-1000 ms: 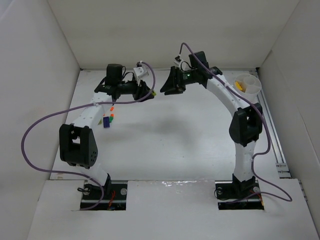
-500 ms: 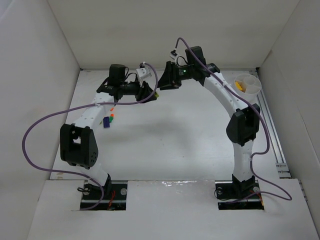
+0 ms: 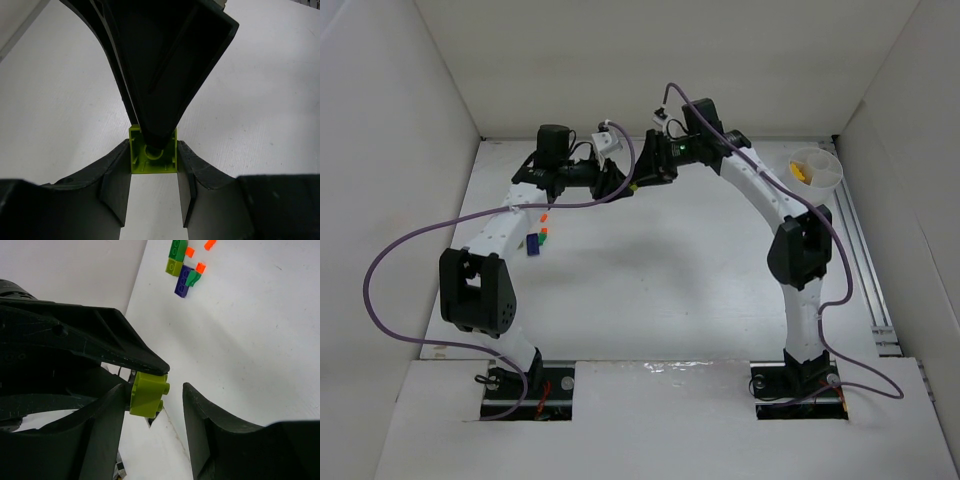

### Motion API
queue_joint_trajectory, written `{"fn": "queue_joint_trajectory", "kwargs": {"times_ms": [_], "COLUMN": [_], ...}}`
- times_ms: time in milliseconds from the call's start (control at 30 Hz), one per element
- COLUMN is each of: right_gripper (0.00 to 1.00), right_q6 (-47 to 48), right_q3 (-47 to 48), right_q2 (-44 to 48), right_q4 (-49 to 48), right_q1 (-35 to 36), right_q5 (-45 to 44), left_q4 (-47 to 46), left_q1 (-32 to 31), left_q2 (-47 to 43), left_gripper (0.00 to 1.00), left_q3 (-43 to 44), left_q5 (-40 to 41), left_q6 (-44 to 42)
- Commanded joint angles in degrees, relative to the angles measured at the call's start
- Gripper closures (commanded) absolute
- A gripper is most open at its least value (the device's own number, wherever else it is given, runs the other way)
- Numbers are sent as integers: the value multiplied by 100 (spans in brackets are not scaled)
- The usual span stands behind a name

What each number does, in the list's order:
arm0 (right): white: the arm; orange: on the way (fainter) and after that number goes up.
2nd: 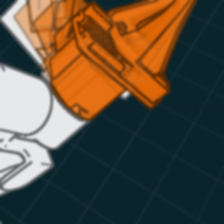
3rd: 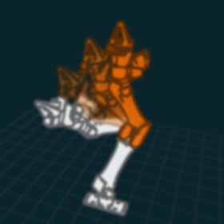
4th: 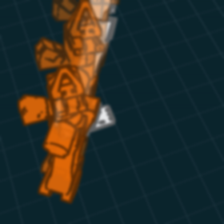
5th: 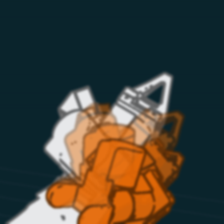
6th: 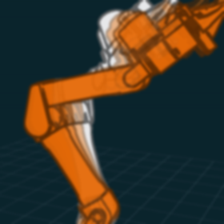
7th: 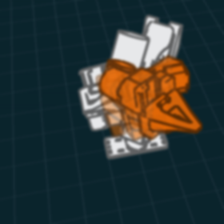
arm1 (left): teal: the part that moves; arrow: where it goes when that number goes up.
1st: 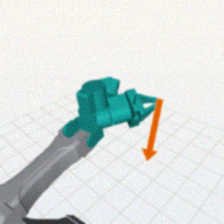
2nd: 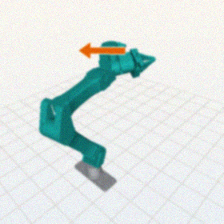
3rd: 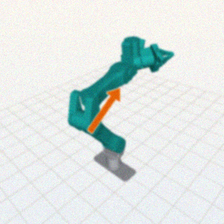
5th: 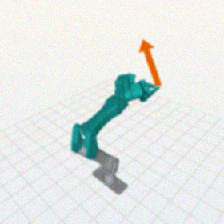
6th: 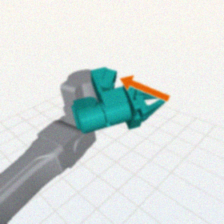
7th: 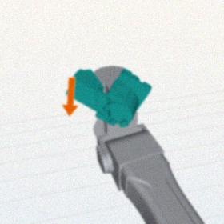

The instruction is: Sort the legos into containers by color

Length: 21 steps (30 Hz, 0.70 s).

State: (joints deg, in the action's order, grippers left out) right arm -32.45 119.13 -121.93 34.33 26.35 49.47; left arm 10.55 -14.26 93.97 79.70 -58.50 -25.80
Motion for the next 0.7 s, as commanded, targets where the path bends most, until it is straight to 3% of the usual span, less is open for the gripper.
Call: {"fn": "queue_joint_trajectory", "kwargs": {"times_ms": [0,233,333,400,467,500,600,633,667], "right_gripper": [45,59,74,87,92,94,95,95,95], "right_q6": [-7,-7,-7,-7,-7,-7,202,308,431], "right_q3": [225,225,225,225,164,163,102,23,22], "right_q2": [-6,-59,-59,-59,-59,-7,203,266,327], "right_q4": [-75,-75,-75,-75,-75,-75,47,178,293], "right_q1": [107,160,160,160,160,160,-85,-208,-505], "right_q5": [71,123,124,176,177,177,-33,-130,-366], "left_q4": [-53,-53,-53,-53,-53,-105,26,183,280], "left_q1": [-15,-68,-68,-68,-68,-68,-68,-68,-68], "left_q2": [-55,-2,-2,-2,-2,-2,-63,-63,-133], "left_gripper": [100,100,100,91,74,60,36,16,7], "left_q3": [256,256,256,256,256,256,256,256,256], "left_q5": [-197,-197,-197,-197,-92,-30,137,215,216], "left_q6": [40,40,40,40,40,92,93,32,-30]}}
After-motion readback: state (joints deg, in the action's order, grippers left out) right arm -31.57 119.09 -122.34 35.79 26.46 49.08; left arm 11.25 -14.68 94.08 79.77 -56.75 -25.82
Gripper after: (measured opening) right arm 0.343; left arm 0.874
